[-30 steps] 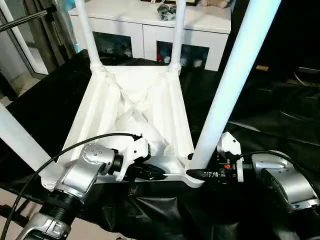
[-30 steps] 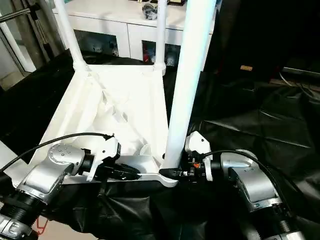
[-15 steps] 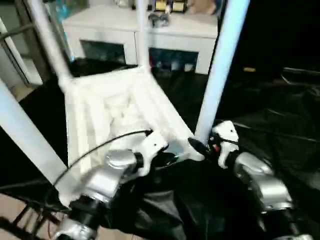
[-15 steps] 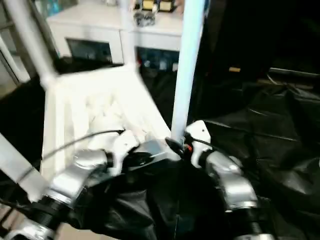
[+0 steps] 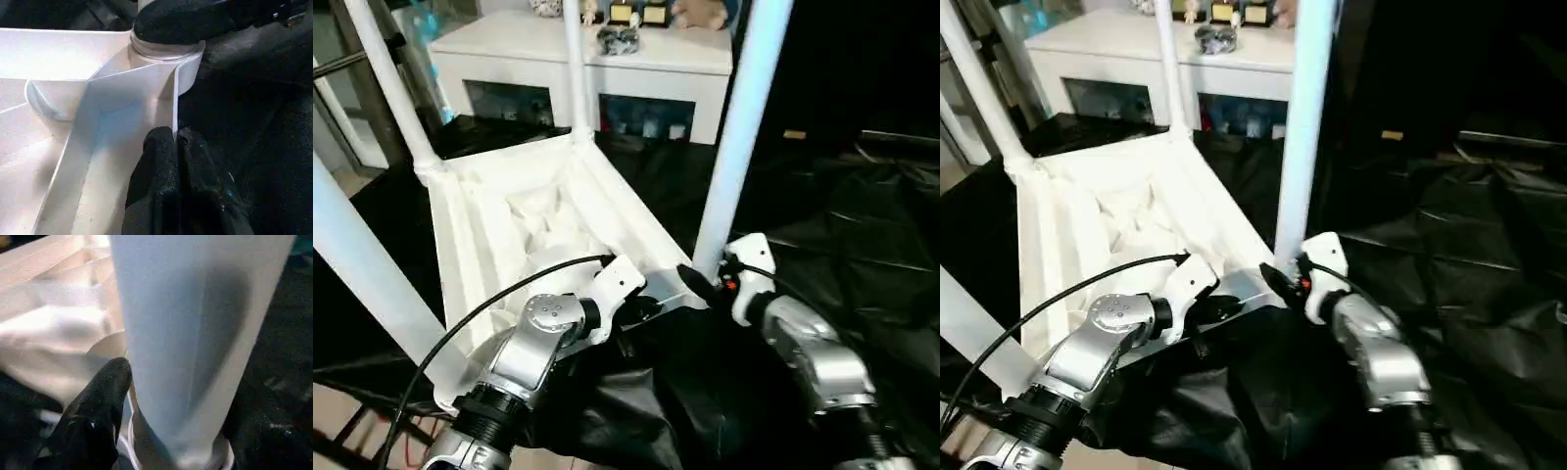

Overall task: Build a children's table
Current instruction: Rotate leg to tighten

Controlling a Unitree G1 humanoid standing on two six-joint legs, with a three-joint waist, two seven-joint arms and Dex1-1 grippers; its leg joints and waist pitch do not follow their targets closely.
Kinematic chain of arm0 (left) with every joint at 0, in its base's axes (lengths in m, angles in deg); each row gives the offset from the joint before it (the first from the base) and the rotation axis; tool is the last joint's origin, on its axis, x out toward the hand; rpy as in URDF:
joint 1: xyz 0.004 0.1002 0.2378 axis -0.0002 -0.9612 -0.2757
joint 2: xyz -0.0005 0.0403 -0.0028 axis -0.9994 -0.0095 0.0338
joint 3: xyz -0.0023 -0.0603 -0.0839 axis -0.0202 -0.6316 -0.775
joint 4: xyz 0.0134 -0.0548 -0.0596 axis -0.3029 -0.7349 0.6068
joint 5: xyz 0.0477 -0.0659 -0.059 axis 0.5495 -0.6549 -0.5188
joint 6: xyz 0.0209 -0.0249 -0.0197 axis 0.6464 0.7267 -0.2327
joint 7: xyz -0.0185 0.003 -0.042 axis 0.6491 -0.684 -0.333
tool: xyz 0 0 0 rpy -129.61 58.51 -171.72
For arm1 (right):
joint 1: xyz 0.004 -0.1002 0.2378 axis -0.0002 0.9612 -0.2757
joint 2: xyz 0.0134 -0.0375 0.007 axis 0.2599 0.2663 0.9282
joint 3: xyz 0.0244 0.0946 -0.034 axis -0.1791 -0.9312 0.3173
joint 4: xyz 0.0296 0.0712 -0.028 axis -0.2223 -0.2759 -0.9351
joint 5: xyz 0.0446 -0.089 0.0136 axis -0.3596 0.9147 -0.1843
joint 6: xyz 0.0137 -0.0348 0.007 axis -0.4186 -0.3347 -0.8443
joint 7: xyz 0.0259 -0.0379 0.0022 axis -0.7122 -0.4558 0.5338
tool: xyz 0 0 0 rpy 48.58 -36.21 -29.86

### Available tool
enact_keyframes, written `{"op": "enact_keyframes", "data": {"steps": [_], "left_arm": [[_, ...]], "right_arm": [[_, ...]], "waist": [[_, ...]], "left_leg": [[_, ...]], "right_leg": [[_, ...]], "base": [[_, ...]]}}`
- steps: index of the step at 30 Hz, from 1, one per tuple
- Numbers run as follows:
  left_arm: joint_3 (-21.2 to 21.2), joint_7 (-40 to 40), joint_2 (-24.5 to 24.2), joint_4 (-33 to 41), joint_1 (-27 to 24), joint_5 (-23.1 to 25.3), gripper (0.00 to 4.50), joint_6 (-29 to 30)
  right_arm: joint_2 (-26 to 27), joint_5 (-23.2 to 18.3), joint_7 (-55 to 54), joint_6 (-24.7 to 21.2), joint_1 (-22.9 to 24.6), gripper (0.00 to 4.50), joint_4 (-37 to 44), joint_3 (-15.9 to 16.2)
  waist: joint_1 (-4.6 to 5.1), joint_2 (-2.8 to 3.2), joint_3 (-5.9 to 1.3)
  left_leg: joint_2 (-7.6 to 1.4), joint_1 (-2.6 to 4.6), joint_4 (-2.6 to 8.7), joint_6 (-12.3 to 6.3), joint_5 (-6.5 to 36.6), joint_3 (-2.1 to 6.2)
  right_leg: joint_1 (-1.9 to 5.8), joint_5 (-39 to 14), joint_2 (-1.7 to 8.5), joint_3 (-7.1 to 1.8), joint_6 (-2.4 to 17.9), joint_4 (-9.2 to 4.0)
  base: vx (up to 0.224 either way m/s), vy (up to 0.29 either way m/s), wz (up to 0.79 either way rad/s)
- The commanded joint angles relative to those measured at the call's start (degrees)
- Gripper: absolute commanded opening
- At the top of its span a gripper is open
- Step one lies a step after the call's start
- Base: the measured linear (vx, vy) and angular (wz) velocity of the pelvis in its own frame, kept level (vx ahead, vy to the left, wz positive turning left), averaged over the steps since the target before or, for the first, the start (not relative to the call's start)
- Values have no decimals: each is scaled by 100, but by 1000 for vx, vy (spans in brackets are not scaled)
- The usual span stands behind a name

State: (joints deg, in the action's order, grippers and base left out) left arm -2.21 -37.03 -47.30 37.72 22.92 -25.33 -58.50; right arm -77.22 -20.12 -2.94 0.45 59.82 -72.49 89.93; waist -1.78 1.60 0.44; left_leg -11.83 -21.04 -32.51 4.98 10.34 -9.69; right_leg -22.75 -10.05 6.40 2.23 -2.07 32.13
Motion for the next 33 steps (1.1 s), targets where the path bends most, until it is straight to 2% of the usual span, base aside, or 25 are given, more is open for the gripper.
{"op": "enact_keyframes", "data": {"steps": [1,2,4,5,6,7,8,9,11,12,14,15,18,21,22,24,25,26,27,28,29,30,31,33], "left_arm": [[169,-201,46,36,85,-245,0,-212],[155,-243,11,12,97,-247,0,-226],[138,-317,-49,-23,119,-256,0,-249],[138,-323,-54,-23,119,-257,0,-250],[127,-403,-127,-36,117,-270,0,-285],[127,-403,-127,-36,117,-270,0,-285],[125,-467,-189,-49,119,-273,0,-288],[125,-467,-189,-49,119,-273,0,-288],[122,-599,-288,-30,113,-281,0,-300],[123,-610,-293,-28,112,-285,0,-302],[140,-758,-374,11,88,-333,0,-319],[140,-758,-374,11,88,-333,0,-319],[184,-984,-481,45,58,-440,0,-442],[232,-1401,-643,167,-19,-613,0,-561],[262,-1559,-705,204,-42,-665,0,-625],[339,-1927,-819,265,-83,-795,0,-836],[340,-1936,-821,266,-84,-798,0,-842],[436,-2405,-940,377,-128,-1008,0,-995],[442,-2438,-948,386,-131,-1023,0,-1004],[471,-2610,-978,402,-123,-1107,0,-1067],[487,-2705,-996,398,-100,-1150,0,-1082],[487,-2705,-996,398,-100,-1150,0,-1082],[498,-2891,-1018,390,-40,-1241,0,-1053],[483,-3177,-1032,392,56,-1422,0,-984]], "right_arm": [[-167,-161,779,138,202,282,107,461],[-384,-273,1062,136,266,282,232,409],[-761,-482,1554,90,373,282,422,304],[-761,-482,1554,90,373,282,422,304],[-1156,-623,1998,62,500,282,569,200],[-1156,-623,1998,62,500,282,569,200],[-1528,-707,2352,57,607,282,629,54],[-1528,-707,2352,57,607,282,629,54],[-2112,-923,2802,-128,790,282,672,-369],[-2139,-929,2819,-131,803,282,673,-386],[-2521,-1020,3038,-147,983,282,668,-641],[-2521,-1020,3038,-147,983,282,668,-641],[-2745,-1167,2992,-148,1016,282,509,-922],[-2650,-1085,2319,-88,835,282,203,-1255],[-2572,-1024,2049,-101,759,282,117,-1316],[-2361,-856,1466,-87,597,282,-55,-1370],[-2356,-852,1453,-86,593,282,-59,-1371],[-2088,-658,781,-116,424,282,-232,-1370],[-2069,-645,734,-117,413,282,-244,-1369],[-1919,-599,526,-72,374,282,-256,-1350],[-1797,-588,422,-69,368,282,-219,-1314],[-1797,-588,422,-69,368,282,-219,-1314],[-1579,-569,262,-64,368,282,-141,-1241],[-1246,-551,-18,-36,344,282,-69,-1157]], "waist": [[-6,-52,-169],[-34,-70,-184],[-92,-83,-188],[-122,-89,-187],[-162,-97,-193],[-198,-96,-201],[-197,-79,-192],[-225,-90,-204],[-260,-73,-210],[-280,-81,-205],[-276,-74,-193],[-261,-87,-189],[-181,-95,-176],[-128,-70,-176],[-116,-72,-181],[-111,-36,-194],[-110,-40,-192],[-109,-37,-206],[-97,-17,-207],[-94,-28,-223],[-132,-10,-231],[-160,13,-243],[-176,-4,-245],[-202,10,-253]], "left_leg": [[-47,26,467,-119,2338,-19],[-55,27,449,-179,2168,-40],[-64,69,412,-337,2000,-90],[-62,44,398,-411,1852,-102],[-60,21,383,-476,1676,-109],[-67,31,366,-499,1594,-110],[-63,17,354,-526,1498,-124],[-71,1,344,-551,1386,-111],[-73,-15,333,-617,1222,-102],[-67,-25,321,-662,1176,-104],[-64,-40,333,-662,1220,-95],[-61,-43,341,-637,1306,-90],[-55,-43,354,-593,1488,-82],[-44,-35,355,-525,1482,-82],[-43,-30,354,-518,1468,-85],[-42,-18,344,-493,1353,-89],[-37,-18,337,-485,1316,-91],[-36,-22,334,-474,1195,-90],[-27,-12,329,-469,1098,-102],[-26,-23,320,-480,1057,-100],[-39,17,300,-519,961,-121],[-46,21,287,-579,854,-124],[-57,22,281,-611,794,-125],[-54,-5,277,-683,557,-124]], "right_leg": [[123,-2056,27,-52,741,-432],[149,-1811,30,-57,836,-400],[133,-1560,20,-78,984,-390],[156,-1518,31,-88,1031,-374],[181,-1467,41,-91,1040,-359],[175,-1423,48,-95,1048,-348],[162,-1293,34,-101,1105,-335],[200,-1198,45,-95,1147,-298],[231,-1050,49,-89,1178,-275],[240,-1001,50,-85,1218,-271],[241,-1156,58,-73,1198,-285],[248,-1335,62,-68,1168,-300],[228,-1692,58,-56,1099,-336],[203,-1879,64,-51,1078,-357],[202,-1862,56,-49,1092,-355],[196,-1623,40,-49,1163,-325],[189,-1574,39,-47,1176,-321],[205,-1418,41,-50,1199,-295],[186,-1256,25,-47,1259,-281],[215,-1162,26,-46,1270,-258],[186,-954,22,-59,1326,-241],[200,-739,20,-59,1396,-204],[206,-628,20,-58,1430,-193],[218,-373,20,-51,1485,-136]], "base": [[0,0,0],[0,0,0],[0,0,0],[0,0,0],[0,0,0],[65,-35,14],[0,0,0],[0,0,0],[0,0,0],[0,0,0],[0,0,0],[0,0,0],[0,0,0],[0,0,0],[0,0,0],[0,0,0],[0,0,0],[0,0,0],[0,0,0],[0,0,0],[0,0,0],[0,0,0],[0,0,0],[0,0,0]]}}
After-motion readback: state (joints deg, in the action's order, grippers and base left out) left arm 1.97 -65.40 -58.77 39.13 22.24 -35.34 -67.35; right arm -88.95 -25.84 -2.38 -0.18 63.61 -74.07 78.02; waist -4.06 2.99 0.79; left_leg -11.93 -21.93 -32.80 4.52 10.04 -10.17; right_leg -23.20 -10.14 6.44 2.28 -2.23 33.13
